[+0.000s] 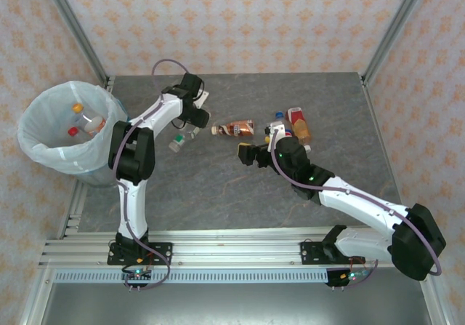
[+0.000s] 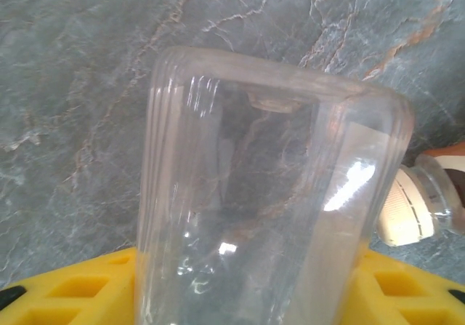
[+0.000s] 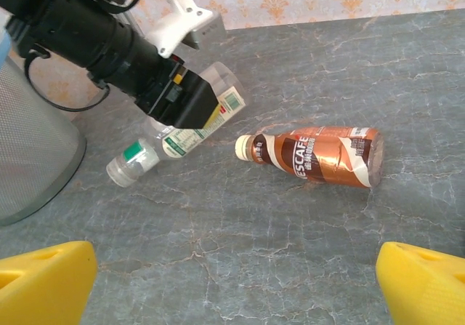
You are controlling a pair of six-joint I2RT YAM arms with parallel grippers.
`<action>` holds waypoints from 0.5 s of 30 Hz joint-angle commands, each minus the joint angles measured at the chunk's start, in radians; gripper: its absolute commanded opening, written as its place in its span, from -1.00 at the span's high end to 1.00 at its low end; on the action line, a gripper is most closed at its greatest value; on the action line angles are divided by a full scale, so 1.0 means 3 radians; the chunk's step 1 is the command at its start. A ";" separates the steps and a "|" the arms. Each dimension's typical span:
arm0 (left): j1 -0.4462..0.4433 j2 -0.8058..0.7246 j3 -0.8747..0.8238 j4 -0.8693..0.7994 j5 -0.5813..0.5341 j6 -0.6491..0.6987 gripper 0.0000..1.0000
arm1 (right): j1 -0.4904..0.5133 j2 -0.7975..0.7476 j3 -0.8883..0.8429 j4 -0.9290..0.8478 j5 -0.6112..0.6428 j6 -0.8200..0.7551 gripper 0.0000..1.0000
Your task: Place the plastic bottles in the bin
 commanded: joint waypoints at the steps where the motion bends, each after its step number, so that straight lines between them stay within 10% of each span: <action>1: -0.0012 -0.0297 -0.0184 0.0311 -0.0159 -0.0256 0.16 | 0.0024 -0.0047 0.0057 -0.0024 0.0128 0.0001 -0.98; 15: -0.0015 -0.1094 -0.0770 0.0720 -0.0053 -0.0607 1.00 | 0.0024 -0.0001 0.0061 0.0001 0.0160 0.0039 -0.98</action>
